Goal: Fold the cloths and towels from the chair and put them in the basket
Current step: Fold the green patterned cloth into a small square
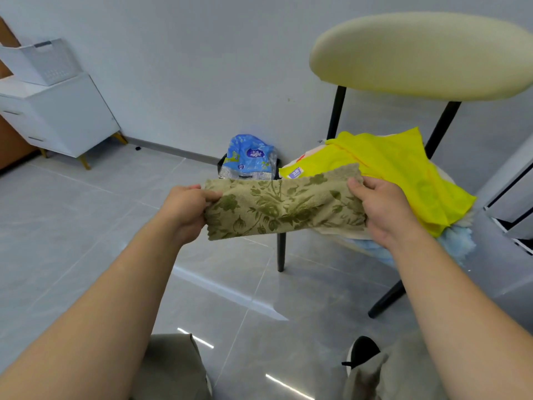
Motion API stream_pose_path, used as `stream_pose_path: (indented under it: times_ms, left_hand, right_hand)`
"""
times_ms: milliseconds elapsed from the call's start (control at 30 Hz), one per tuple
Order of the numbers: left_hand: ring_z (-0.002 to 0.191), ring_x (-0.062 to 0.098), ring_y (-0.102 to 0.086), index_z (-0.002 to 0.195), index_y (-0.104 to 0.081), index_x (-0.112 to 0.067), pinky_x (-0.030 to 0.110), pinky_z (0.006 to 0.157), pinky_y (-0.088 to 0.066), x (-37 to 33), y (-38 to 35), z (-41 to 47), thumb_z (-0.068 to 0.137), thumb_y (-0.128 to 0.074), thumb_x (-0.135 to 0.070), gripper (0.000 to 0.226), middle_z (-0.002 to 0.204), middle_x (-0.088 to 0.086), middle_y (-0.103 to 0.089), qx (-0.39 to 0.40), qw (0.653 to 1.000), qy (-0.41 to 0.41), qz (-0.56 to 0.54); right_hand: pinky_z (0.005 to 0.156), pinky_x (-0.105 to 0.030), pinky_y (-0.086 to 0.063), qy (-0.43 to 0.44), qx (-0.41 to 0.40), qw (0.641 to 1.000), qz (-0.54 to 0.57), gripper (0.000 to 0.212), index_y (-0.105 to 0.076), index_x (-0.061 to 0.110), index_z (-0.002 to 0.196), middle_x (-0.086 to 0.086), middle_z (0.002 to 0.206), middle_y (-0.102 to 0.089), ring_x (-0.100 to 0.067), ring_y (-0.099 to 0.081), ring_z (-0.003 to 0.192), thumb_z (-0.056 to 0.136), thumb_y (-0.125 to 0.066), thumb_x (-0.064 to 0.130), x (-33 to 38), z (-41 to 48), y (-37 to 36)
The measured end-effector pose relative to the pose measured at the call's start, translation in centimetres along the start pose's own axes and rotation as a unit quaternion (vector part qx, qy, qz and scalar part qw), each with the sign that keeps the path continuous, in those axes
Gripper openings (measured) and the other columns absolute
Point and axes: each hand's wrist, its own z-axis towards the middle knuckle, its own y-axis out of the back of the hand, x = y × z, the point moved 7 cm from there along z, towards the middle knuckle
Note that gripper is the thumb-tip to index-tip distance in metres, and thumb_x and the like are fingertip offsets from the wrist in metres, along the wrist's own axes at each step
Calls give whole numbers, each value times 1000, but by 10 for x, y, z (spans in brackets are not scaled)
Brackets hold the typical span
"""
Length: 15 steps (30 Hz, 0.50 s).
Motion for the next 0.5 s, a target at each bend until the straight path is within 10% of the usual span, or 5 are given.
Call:
stream_pose_path:
  times_ms: [200, 500]
  left_hand:
    - [75, 21, -55, 72, -62, -22, 35, 63, -46, -21, -2, -7, 93, -57, -1, 30, 80, 4, -63, -54, 967, -198, 153]
    - [106, -1, -52, 120, -68, -24, 3, 92, -33, -49, -23, -31, 97, -59, -25, 25, 121, -7, -59, -60, 823, -424, 373]
  right_hand:
    - [81, -51, -57, 103, -101, 983, -112, 11, -63, 25, 97, -5, 96, -72, -27, -68, 87, 100, -53, 29, 16, -3, 9]
    - [67, -36, -32, 227, -172, 915, -285, 28, -48, 11, 125, -15, 104, -66, -40, -59, 94, 106, -41, 30, 42, -19, 13]
